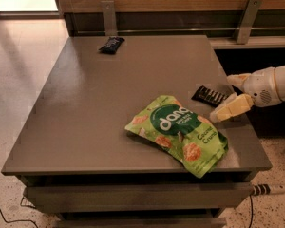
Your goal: Move rxbar chocolate near rxbar blueberry
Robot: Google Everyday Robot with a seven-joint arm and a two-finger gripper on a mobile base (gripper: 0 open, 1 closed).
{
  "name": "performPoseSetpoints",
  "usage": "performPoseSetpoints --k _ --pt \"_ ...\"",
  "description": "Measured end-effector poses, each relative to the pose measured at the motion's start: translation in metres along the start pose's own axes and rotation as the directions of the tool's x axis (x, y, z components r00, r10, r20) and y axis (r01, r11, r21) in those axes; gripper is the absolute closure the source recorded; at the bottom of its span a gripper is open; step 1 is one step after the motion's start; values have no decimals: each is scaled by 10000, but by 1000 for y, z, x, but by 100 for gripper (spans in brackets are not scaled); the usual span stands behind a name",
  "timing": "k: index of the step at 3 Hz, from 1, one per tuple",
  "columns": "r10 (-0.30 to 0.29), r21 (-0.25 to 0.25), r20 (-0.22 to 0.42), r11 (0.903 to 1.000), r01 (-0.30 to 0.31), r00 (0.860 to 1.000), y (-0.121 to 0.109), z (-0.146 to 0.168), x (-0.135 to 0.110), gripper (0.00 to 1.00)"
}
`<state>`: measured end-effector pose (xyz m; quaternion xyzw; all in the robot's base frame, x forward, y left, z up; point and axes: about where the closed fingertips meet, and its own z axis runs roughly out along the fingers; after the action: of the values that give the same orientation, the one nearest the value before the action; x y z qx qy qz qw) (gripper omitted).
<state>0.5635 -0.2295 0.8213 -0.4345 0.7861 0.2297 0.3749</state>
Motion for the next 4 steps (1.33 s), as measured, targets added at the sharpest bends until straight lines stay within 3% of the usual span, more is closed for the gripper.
performPoseSetpoints --k 1,4 --pt "36 -176 -348 9998 -42 9994 0 21 6 17" --pt "21 -199 -325 9998 -28 9995 1 17 0 85"
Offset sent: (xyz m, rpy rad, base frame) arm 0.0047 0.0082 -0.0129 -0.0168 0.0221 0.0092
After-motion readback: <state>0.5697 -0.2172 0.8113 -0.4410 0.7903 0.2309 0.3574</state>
